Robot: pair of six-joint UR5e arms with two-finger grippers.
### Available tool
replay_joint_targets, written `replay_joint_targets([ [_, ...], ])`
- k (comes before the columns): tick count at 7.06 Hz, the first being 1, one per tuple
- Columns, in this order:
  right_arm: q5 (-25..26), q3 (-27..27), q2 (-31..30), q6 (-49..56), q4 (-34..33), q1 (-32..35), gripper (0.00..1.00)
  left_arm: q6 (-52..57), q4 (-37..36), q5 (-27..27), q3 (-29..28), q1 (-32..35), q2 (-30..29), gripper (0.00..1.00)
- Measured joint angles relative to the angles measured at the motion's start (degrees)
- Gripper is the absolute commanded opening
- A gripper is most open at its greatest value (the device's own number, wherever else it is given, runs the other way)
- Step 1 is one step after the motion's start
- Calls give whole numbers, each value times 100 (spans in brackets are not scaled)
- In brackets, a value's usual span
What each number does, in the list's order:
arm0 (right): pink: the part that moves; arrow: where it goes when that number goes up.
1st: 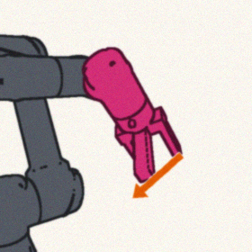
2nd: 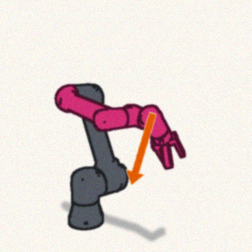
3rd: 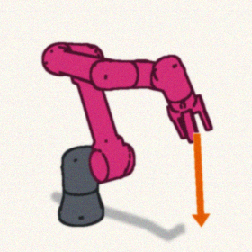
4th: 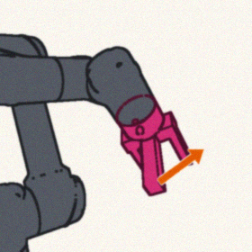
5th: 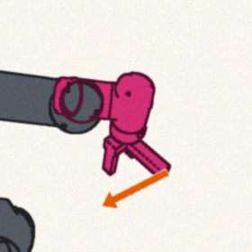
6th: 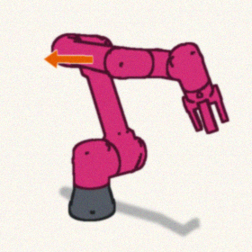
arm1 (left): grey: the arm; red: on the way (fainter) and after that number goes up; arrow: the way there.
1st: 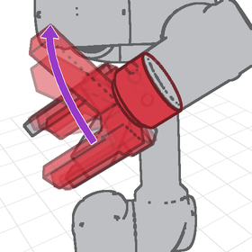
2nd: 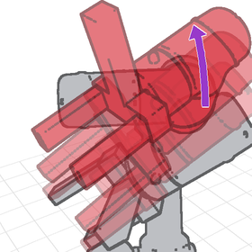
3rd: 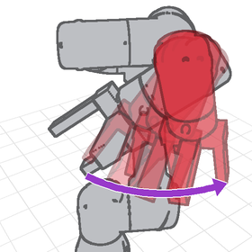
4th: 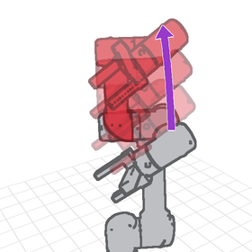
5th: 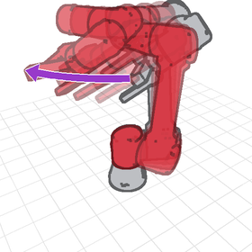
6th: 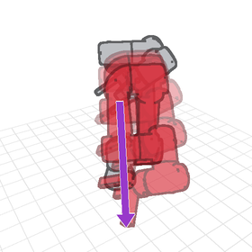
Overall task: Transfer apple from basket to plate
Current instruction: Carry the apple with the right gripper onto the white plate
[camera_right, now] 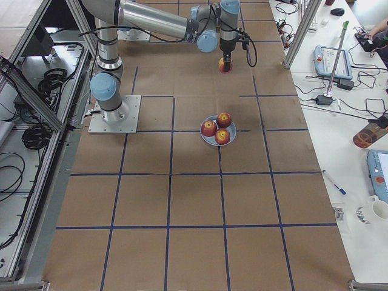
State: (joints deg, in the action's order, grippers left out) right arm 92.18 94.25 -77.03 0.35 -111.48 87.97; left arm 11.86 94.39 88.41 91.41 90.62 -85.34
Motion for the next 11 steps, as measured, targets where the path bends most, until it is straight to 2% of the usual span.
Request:
replay_joint_targets([
  [3, -22, 163, -41, 2192, 58, -1400, 57, -8, 0, -3, 2, 1, 0, 98],
  [5, -43, 573, 26, 3029, -270, -2004, 57, -7, 0, -1, 7, 6, 0, 98],
  [8, -32, 1024, 299, 3391, -1202, -2194, 57, 0, 6, 0, 8, 2, 0, 98],
  [11, -17, 1106, 416, 3423, -1295, -2275, 58, 0, 0, 0, 8, 2, 0, 99],
])
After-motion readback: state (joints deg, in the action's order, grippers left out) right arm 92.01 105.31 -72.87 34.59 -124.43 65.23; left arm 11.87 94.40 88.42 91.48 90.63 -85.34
